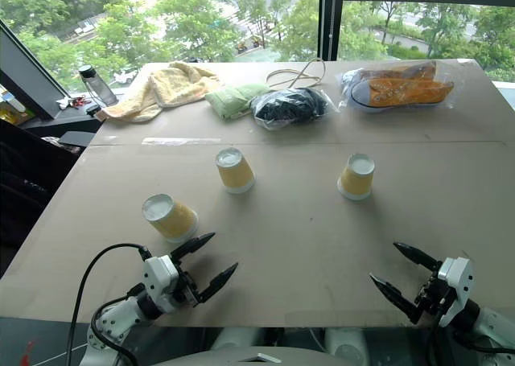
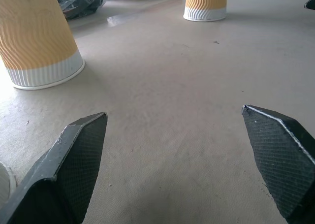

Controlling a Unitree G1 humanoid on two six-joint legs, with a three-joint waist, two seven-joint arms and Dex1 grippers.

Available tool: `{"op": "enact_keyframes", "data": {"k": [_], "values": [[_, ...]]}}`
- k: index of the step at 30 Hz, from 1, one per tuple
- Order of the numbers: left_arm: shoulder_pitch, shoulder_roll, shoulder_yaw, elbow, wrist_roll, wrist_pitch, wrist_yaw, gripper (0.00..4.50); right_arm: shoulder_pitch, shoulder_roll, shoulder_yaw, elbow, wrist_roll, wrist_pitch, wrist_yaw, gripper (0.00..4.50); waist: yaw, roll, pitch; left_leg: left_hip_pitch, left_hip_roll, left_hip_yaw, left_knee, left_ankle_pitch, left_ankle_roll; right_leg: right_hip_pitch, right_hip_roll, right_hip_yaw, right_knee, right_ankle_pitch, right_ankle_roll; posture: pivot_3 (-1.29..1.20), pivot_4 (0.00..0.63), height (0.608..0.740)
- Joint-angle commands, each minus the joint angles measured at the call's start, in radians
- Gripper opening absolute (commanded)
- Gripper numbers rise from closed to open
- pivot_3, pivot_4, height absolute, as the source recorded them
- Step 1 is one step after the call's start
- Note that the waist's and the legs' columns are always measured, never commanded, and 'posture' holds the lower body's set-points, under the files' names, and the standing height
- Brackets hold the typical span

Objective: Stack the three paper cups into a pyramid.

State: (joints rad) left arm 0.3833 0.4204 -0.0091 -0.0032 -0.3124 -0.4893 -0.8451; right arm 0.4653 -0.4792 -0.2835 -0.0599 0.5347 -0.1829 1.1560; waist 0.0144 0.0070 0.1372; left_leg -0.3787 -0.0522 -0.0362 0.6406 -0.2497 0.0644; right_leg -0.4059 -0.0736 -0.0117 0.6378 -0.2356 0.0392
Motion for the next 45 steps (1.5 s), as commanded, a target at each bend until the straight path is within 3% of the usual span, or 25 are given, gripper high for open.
{"op": "enact_keyframes", "data": {"k": [1,6,10,14,25,33,45], "values": [[0.020,0.002,-0.011,-0.045,0.037,0.087,0.054,4.48,-0.007,0.000,0.006,-0.008,0.010,-0.023,0.019,4.50,0.001,0.000,0.000,0.000,0.000,0.000,0.000,0.000,0.000,0.000,0.000,0.000,0.000,0.000,0.000,0.00,0.150,0.740],[0.031,0.012,-0.017,-0.202,0.016,0.196,0.095,4.48,-0.019,-0.002,0.012,0.000,0.008,-0.019,0.021,4.50,0.001,-0.003,0.002,-0.001,0.001,0.000,0.001,0.000,0.000,0.000,0.000,-0.001,0.000,0.000,0.000,0.00,0.150,0.740],[0.014,0.052,-0.006,-0.470,-0.068,0.391,0.149,4.48,-0.027,-0.008,0.014,-0.004,0.011,-0.009,0.022,4.50,0.003,-0.014,0.009,-0.004,0.001,0.000,0.002,0.000,0.000,-0.002,0.000,-0.001,0.000,0.000,-0.001,0.00,0.150,0.740],[0.032,0.073,0.010,-0.597,-0.093,0.506,0.201,4.48,-0.047,-0.018,0.019,-0.008,0.016,0.004,0.028,4.50,0.001,-0.014,0.009,-0.005,0.001,0.001,0.003,-0.001,0.000,-0.002,-0.001,-0.001,-0.001,0.003,-0.004,0.00,0.150,0.740],[0.224,-0.027,0.084,-0.788,-0.015,0.534,0.396,4.48,-0.116,-0.094,0.007,-0.073,0.099,0.074,0.080,4.50,0.008,-0.018,0.013,-0.005,0.002,0.001,0.004,-0.004,-0.001,-0.002,0.001,-0.001,-0.001,0.001,-0.002,0.00,0.150,0.740],[0.332,-0.123,0.126,-0.797,0.079,0.549,0.525,4.48,-0.109,-0.158,0.027,-0.156,0.142,0.116,0.177,4.50,0.008,-0.021,0.015,-0.006,0.003,0.002,0.006,-0.005,0.000,-0.002,0.001,-0.002,-0.001,0.001,-0.001,0.00,0.150,0.740],[0.246,-0.217,0.215,-0.711,0.089,0.506,0.608,4.48,-0.143,-0.153,0.043,-0.277,0.179,0.156,0.155,4.50,0.023,-0.023,0.016,-0.007,0.003,0.002,0.009,-0.005,0.000,-0.002,0.001,-0.003,-0.002,0.001,-0.001,0.00,0.150,0.740]]}}
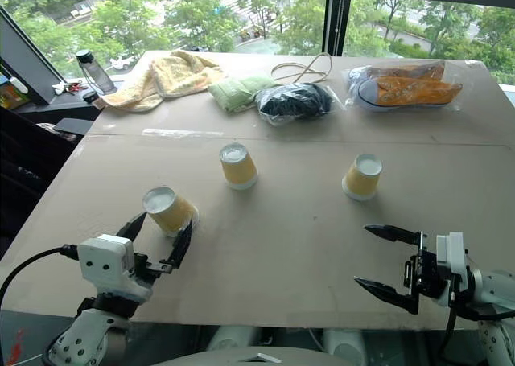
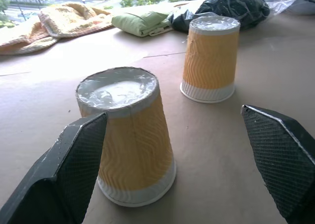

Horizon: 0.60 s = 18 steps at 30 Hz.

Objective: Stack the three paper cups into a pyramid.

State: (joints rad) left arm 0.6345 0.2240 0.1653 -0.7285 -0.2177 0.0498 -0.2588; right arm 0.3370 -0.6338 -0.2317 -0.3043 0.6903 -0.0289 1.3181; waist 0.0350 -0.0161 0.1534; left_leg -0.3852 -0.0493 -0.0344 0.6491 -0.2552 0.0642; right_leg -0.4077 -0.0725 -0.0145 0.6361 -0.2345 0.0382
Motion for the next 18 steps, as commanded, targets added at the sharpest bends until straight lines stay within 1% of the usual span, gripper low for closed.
{"op": "enact_keyframes", "data": {"k": [1,8,13,18], "values": [[-0.014,-0.026,0.054,0.032,-0.009,-0.037,0.028,4.48,-0.024,0.004,-0.008,-0.034,0.025,0.005,-0.012,4.50,0.003,0.000,0.000,0.000,0.000,0.000,0.000,0.000,0.000,0.000,0.000,0.000,0.000,0.001,-0.002,0.00,0.150,0.740],[-0.083,-0.028,0.081,0.146,0.010,-0.079,0.020,4.48,-0.059,0.021,0.004,-0.048,0.024,0.023,-0.039,4.50,0.006,0.000,0.000,0.000,0.000,0.000,0.001,0.000,0.000,0.000,0.000,0.000,0.000,0.002,-0.002,0.00,0.150,0.740],[-0.165,0.013,0.095,0.281,0.041,-0.156,-0.013,4.48,-0.091,0.033,0.010,-0.050,0.033,0.043,-0.074,4.50,0.006,0.000,0.000,0.000,0.000,0.000,0.001,0.000,0.000,0.000,0.001,0.000,0.000,0.002,-0.002,0.00,0.150,0.740],[-0.227,0.037,0.093,0.392,0.035,-0.225,-0.049,4.48,-0.103,0.039,0.009,-0.058,0.040,0.060,-0.094,4.50,0.006,0.000,0.000,0.000,0.000,0.000,0.001,0.000,0.000,0.000,0.000,0.000,0.000,0.004,0.000,0.00,0.150,0.740]]}}
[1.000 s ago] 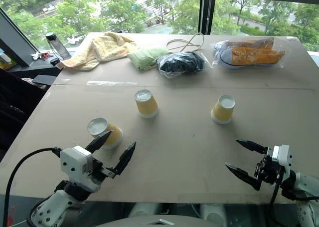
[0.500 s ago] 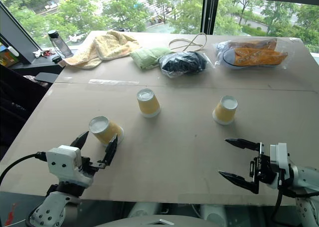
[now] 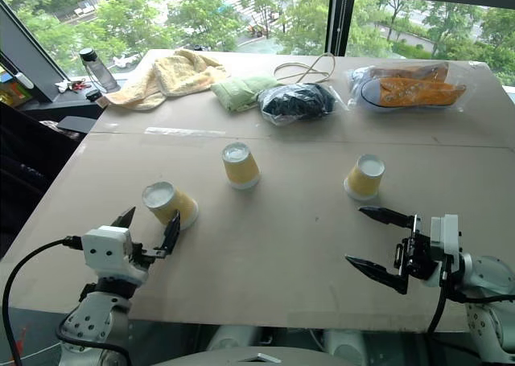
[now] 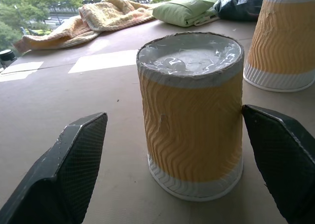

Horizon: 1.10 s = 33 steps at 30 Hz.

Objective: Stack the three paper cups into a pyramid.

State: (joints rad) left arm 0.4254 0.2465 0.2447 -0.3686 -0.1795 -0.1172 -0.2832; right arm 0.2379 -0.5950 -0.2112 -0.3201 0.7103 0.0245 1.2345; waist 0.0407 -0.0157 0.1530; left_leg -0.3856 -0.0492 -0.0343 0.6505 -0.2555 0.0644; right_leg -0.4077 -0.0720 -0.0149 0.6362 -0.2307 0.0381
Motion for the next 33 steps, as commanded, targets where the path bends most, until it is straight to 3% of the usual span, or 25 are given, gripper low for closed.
{"op": "enact_keyframes", "data": {"k": [1,17,29,33], "values": [[-0.026,0.018,0.009,0.043,-0.004,-0.069,-0.034,4.48,-0.003,0.000,-0.011,-0.044,0.020,0.008,-0.011,4.50,0.000,0.000,0.000,0.000,0.000,0.000,0.000,0.000,0.000,0.000,0.000,0.000,0.000,0.000,0.000,0.00,0.150,0.740],[-0.094,0.044,0.039,0.115,-0.028,-0.113,-0.061,4.48,0.003,0.004,-0.002,-0.092,0.033,0.055,-0.026,4.50,0.000,0.000,0.000,0.000,0.000,0.000,0.000,0.000,0.000,0.000,-0.001,0.000,0.000,0.001,0.000,0.00,0.150,0.740],[-0.172,0.075,0.047,0.141,-0.123,-0.082,-0.122,4.48,-0.007,0.013,0.002,-0.076,0.023,0.052,-0.023,4.50,-0.001,0.000,0.000,0.000,0.000,0.000,0.000,0.000,0.000,0.000,-0.001,0.000,0.000,0.001,0.000,0.00,0.150,0.740],[-0.185,0.076,0.050,0.147,-0.143,-0.084,-0.133,3.30,-0.009,0.021,0.004,-0.072,0.018,0.043,-0.026,4.50,-0.001,0.000,0.000,0.000,0.000,0.000,0.000,0.000,0.000,0.000,-0.001,0.000,0.000,0.001,0.000,0.00,0.150,0.740]]}}
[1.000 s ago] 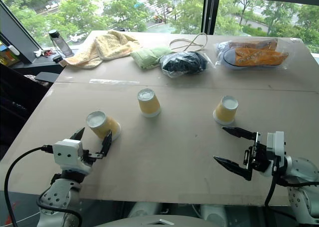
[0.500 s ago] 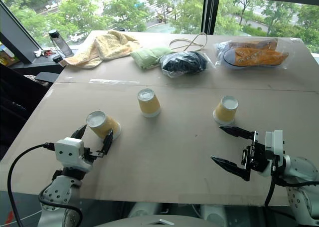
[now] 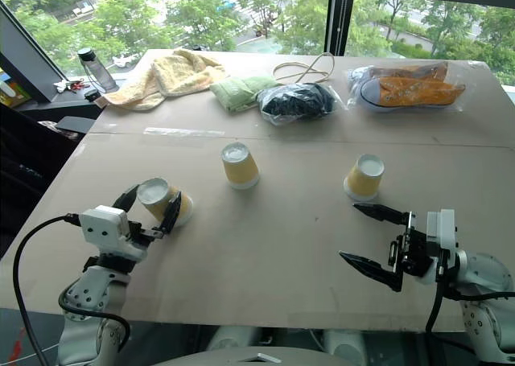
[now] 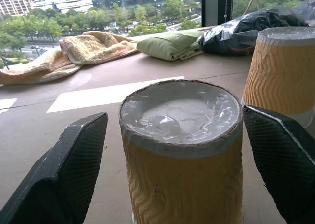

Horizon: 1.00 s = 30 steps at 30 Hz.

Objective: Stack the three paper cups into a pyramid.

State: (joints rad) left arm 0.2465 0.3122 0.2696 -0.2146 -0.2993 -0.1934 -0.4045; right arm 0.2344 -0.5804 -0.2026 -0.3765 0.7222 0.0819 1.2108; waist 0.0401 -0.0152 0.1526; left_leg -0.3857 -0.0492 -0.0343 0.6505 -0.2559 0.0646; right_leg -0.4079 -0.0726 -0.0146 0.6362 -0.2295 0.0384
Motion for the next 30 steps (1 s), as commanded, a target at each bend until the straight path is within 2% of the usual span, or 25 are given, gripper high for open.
{"op": "enact_keyframes", "data": {"k": [1,2,8,14,18,22,30], "values": [[-0.007,0.011,0.026,-0.007,-0.025,-0.007,-0.013,2.74,-0.005,0.009,-0.005,-0.015,0.006,-0.016,-0.003,4.50,0.000,0.000,0.000,0.000,0.000,0.000,0.000,0.000,0.000,0.000,0.000,0.000,0.000,0.000,0.000,0.00,0.150,0.740],[-0.008,0.014,0.028,-0.005,-0.023,-0.008,-0.015,2.52,-0.005,0.010,-0.005,-0.016,0.005,-0.016,-0.003,4.50,0.000,0.000,0.000,0.000,0.000,0.000,0.000,0.000,0.000,0.000,0.000,0.000,0.000,0.000,0.000,0.00,0.150,0.740],[-0.035,0.046,0.015,-0.013,-0.021,0.012,-0.033,2.50,-0.003,0.012,-0.008,-0.030,0.003,-0.007,-0.017,4.50,0.000,0.000,0.000,0.000,0.000,0.000,0.000,0.000,0.000,0.000,0.000,0.000,0.000,0.000,0.000,0.00,0.150,0.740],[-0.131,0.131,-0.120,-0.155,-0.087,0.200,-0.150,2.50,0.015,0.005,-0.027,-0.029,0.004,-0.009,-0.029,4.50,0.002,0.000,0.000,-0.001,0.000,0.000,0.001,0.000,0.000,0.000,0.000,0.000,0.000,0.000,0.000,0.00,0.150,0.740],[-0.149,0.191,-0.210,-0.213,-0.095,0.247,-0.258,2.50,0.035,0.011,-0.033,-0.036,-0.002,-0.019,-0.040,4.50,-0.005,0.001,0.000,0.000,0.000,0.000,0.000,0.000,0.000,0.000,0.000,0.000,0.000,0.001,0.000,0.00,0.150,0.740],[-0.147,0.231,-0.238,-0.219,-0.139,0.276,-0.355,2.50,0.060,0.016,-0.040,-0.059,-0.003,-0.026,-0.066,4.50,-0.009,0.002,0.000,0.000,0.001,0.000,-0.001,0.000,-0.001,-0.001,0.001,0.000,0.001,0.000,-0.001,0.00,0.150,0.740],[-0.307,0.175,-0.378,-0.063,-0.068,0.293,-0.416,2.50,0.092,0.016,-0.053,-0.064,-0.002,-0.039,-0.086,4.50,0.001,0.003,-0.001,0.000,0.000,0.000,0.002,0.000,-0.001,0.000,0.000,0.000,0.001,0.000,-0.002,0.00,0.150,0.740]]}}
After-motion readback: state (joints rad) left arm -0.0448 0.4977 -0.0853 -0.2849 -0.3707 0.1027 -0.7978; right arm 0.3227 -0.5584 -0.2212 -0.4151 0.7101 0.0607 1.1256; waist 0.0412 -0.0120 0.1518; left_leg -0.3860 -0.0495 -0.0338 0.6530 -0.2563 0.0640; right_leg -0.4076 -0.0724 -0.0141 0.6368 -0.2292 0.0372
